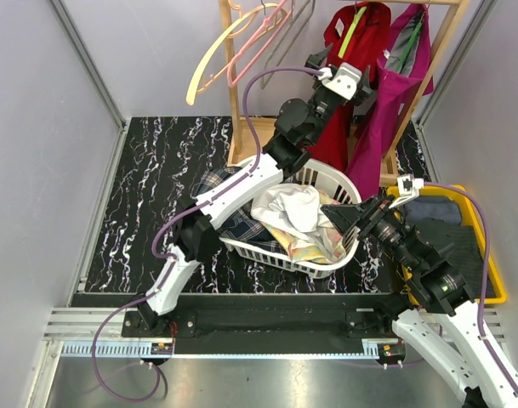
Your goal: Remove the skirt from the hanger
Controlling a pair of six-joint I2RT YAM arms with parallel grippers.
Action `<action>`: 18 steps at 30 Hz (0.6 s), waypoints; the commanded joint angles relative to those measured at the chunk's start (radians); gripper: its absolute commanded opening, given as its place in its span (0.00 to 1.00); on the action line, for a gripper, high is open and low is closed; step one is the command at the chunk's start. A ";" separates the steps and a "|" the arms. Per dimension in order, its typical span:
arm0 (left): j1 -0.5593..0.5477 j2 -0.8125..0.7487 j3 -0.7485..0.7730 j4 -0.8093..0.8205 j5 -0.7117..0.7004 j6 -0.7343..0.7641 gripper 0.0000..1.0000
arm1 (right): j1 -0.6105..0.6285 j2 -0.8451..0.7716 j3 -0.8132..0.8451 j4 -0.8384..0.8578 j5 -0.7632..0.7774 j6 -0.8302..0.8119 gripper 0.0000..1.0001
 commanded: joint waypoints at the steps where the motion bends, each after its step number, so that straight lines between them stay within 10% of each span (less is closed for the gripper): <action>1: 0.037 -0.087 -0.054 0.025 -0.034 -0.011 0.97 | -0.002 -0.002 0.042 0.005 0.013 -0.023 0.95; 7: 0.074 -0.116 -0.071 -0.090 -0.030 -0.083 0.87 | -0.002 0.015 0.060 0.000 0.018 -0.024 0.95; 12: 0.084 -0.139 -0.069 -0.165 0.027 -0.133 0.24 | -0.002 0.011 0.063 -0.012 0.030 -0.021 0.95; 18: 0.091 -0.151 -0.069 -0.196 0.061 -0.143 0.13 | -0.002 0.008 0.074 -0.027 0.043 -0.021 0.95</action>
